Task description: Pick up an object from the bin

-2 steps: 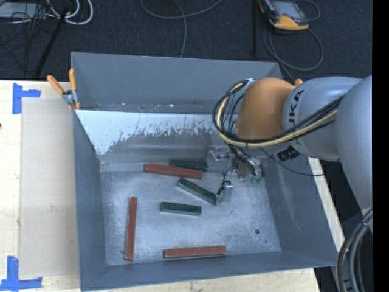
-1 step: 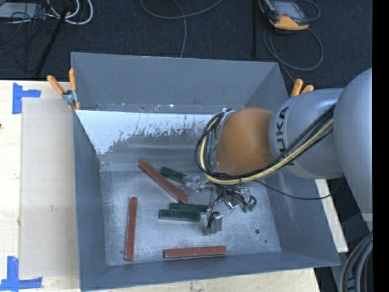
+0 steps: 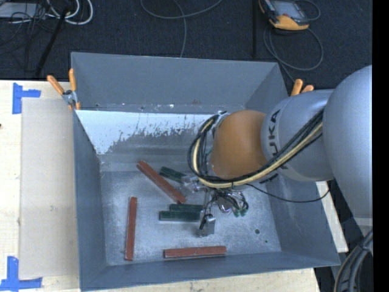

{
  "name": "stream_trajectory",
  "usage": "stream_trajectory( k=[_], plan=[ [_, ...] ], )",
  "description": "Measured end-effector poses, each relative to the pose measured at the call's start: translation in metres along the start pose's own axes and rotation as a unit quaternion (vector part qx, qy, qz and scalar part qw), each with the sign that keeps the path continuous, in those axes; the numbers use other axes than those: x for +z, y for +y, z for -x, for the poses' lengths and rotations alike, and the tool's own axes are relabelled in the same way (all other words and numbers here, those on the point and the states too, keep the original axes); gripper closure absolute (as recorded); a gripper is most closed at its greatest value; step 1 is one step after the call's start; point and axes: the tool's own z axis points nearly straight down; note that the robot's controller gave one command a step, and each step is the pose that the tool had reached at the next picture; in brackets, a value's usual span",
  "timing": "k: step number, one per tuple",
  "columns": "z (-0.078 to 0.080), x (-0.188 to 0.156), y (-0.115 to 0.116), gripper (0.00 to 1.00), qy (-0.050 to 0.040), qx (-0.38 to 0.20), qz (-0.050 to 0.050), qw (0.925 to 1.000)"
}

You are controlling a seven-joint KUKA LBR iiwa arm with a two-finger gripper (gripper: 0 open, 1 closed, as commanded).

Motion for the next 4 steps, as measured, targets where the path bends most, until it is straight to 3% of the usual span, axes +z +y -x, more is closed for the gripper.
stream_trajectory(
  k=[1,2,3,4],
  plan=[
    [0.0,0.0,0.0,1.0,-0.0004,-0.001,0.0,1.0],
    [0.0,0.0,0.0,0.0,-0.0004,-0.002,0.0,1.0],
    [-0.034,-0.001,0.023,0.0,-0.0036,0.084,-0.001,0.9965],
    [-0.036,0.0,0.024,1.0,-0.0006,0.082,0.0,0.9966]
  ],
)
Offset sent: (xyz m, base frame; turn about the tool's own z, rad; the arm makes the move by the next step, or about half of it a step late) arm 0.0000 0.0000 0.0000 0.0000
